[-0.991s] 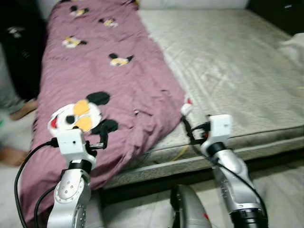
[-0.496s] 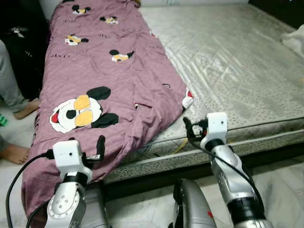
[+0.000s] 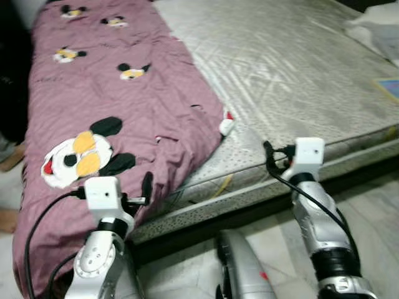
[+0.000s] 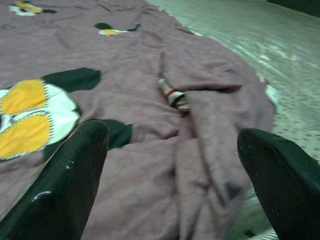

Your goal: Clean up the room

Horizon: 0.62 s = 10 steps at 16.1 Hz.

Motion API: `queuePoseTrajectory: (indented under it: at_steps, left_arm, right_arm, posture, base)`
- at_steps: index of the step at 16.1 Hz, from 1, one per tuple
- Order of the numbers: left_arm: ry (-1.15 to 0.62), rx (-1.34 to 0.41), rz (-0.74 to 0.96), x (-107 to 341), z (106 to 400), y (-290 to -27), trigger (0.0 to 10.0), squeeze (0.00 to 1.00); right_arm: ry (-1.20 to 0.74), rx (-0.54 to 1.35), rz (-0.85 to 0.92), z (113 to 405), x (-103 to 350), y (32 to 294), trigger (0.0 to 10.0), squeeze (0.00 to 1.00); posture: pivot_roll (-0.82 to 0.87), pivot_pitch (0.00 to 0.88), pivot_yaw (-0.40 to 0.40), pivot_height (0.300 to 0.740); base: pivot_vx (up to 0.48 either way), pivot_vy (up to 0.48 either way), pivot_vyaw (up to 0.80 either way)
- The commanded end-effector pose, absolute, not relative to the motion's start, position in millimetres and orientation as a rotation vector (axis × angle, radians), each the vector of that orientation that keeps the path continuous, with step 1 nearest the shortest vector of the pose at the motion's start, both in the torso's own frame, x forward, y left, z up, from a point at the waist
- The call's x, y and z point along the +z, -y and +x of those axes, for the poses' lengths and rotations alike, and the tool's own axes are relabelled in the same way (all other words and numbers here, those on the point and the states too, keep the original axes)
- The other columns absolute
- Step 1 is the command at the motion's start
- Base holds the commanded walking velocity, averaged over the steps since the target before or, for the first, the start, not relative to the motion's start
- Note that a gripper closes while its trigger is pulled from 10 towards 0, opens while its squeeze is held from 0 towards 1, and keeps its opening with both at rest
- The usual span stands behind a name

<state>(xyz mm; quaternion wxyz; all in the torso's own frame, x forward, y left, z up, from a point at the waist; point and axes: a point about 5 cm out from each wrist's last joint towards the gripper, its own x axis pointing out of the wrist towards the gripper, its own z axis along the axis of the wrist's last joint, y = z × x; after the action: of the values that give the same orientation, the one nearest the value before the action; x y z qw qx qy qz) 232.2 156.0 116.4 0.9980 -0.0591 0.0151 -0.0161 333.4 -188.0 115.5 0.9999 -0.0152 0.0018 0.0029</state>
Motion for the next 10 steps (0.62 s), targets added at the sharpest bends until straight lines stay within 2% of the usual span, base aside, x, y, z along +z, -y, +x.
queuePoseTrajectory:
  at_steps: [1,4,6,10]
  left_arm:
    - [-0.047,-0.002,-0.103,114.1,230.0,-164.0,10.0,0.00]
    - [-0.047,0.009,-0.103,114.0,230.6,-165.2,10.0,0.00]
    - [-0.051,0.003,-0.100,112.7,235.0,-164.6,10.0,0.00]
    - [-0.022,0.016,-0.107,116.7,258.5,-170.6,10.0,0.00]
  right_arm:
    - [0.007,0.039,-0.021,333.4,114.8,176.3,10.0,0.00]
    - [0.015,0.042,-0.021,334.9,115.9,171.4,10.0,0.00]
    - [0.026,-0.005,-0.030,332.1,117.0,180.4,10.0,0.00]
    - [0.013,-0.060,-0.030,310.7,111.6,197.4,10.0,0.00]
  posture:
    - [-0.02,0.145,-0.022,0.518]
    - [-0.02,0.143,-0.026,0.518]
    - [-0.03,0.144,-0.023,0.518]
    - [-0.08,0.154,-0.021,0.518]
  base:
    - [0.000,0.000,0.00]
    - [0.000,0.000,0.00]
    - [0.000,0.000,0.00]
    - [0.000,0.000,-0.67]
